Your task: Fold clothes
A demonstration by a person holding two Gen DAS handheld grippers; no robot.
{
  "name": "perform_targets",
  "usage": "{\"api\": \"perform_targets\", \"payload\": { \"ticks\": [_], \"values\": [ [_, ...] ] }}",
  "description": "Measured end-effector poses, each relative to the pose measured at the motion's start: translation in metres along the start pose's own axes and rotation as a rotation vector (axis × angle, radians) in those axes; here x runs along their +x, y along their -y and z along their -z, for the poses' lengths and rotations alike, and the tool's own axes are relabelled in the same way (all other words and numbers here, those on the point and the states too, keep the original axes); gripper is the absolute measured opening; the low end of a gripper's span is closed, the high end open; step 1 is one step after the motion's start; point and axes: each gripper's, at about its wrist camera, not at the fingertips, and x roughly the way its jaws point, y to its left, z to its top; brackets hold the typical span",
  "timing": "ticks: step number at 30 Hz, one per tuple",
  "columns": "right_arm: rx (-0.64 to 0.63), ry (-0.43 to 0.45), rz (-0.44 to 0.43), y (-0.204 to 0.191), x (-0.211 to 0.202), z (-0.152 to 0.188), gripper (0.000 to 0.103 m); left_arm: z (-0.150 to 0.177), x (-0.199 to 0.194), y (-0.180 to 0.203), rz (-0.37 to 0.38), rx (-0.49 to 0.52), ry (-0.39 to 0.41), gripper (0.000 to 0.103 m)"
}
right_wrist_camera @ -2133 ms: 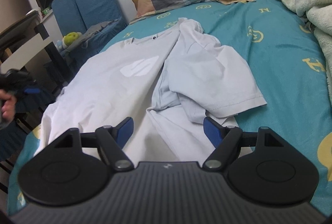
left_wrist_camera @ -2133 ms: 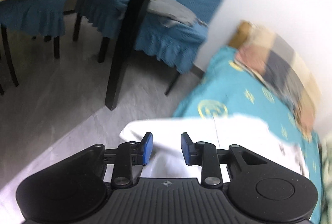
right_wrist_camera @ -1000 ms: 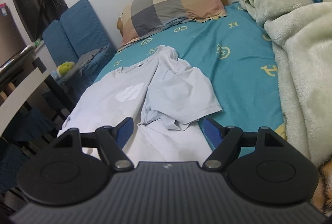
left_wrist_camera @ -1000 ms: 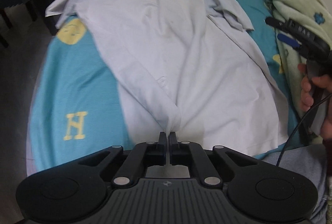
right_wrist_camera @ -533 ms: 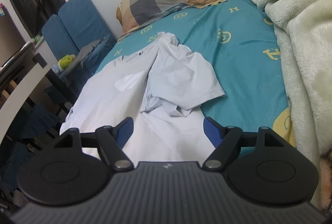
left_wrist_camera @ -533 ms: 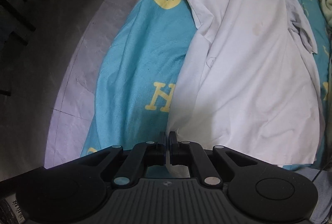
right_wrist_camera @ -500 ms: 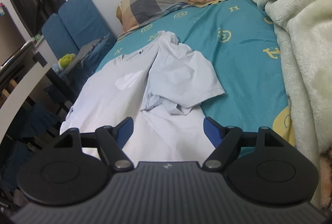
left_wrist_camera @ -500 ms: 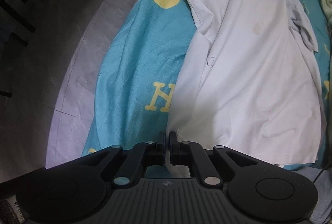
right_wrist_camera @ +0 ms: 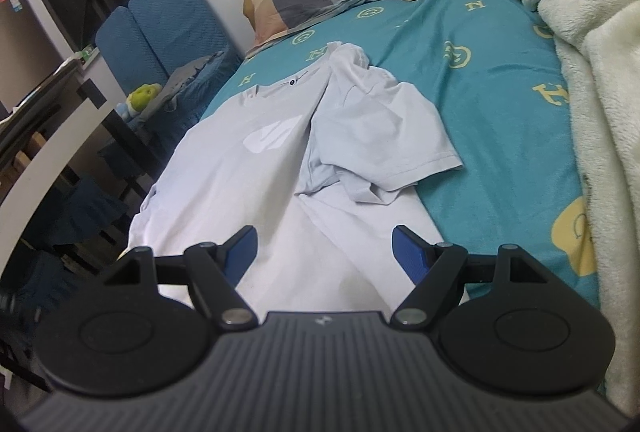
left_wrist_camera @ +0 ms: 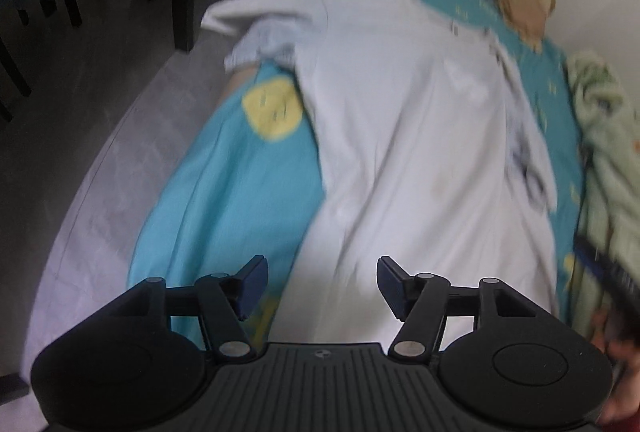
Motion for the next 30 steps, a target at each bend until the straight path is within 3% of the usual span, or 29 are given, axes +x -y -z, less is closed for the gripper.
{"api": "perform_targets", "payload": {
  "ticks": [3, 6, 10, 12, 16, 19, 25, 30],
  "values": [
    [0.002, -0.012, -0.002, 0.000, 0.006, 0.000, 0.076, -0.028, 0.035, 0.003, 0.025, -0.086, 0.100, 0.063],
    [0.018, -0.021, -0.006, 0.002, 0.011, 0.000, 0.076, -0.042, 0.078, -0.012, 0.059, -0.178, 0.126, 0.059],
    [0.038, -0.013, -0.030, 0.000, 0.017, -0.004, 0.076, -0.055, 0.105, -0.017, 0.095, -0.194, 0.137, 0.058],
    [0.017, 0.006, -0.017, -0.004, 0.022, -0.008, 0.076, -0.056, 0.115, -0.021, 0.129, -0.177, 0.151, 0.051],
    [-0.013, 0.021, 0.020, -0.006, 0.034, -0.011, 0.076, -0.058, 0.133, -0.015, 0.148, -0.113, 0.130, 0.002],
    [0.016, -0.013, 0.013, -0.002, 0.041, -0.008, 0.076, -0.059, 0.131, -0.011, 0.116, -0.066, 0.152, 0.002],
    [0.010, -0.034, 0.013, -0.004, 0.046, -0.003, 0.076, -0.071, 0.118, -0.032, 0.009, -0.065, 0.243, 0.002],
    [-0.009, -0.047, 0.017, -0.006, 0.048, -0.001, 0.076, -0.068, 0.126, -0.047, -0.016, -0.070, 0.206, 0.004]
  ]
}}
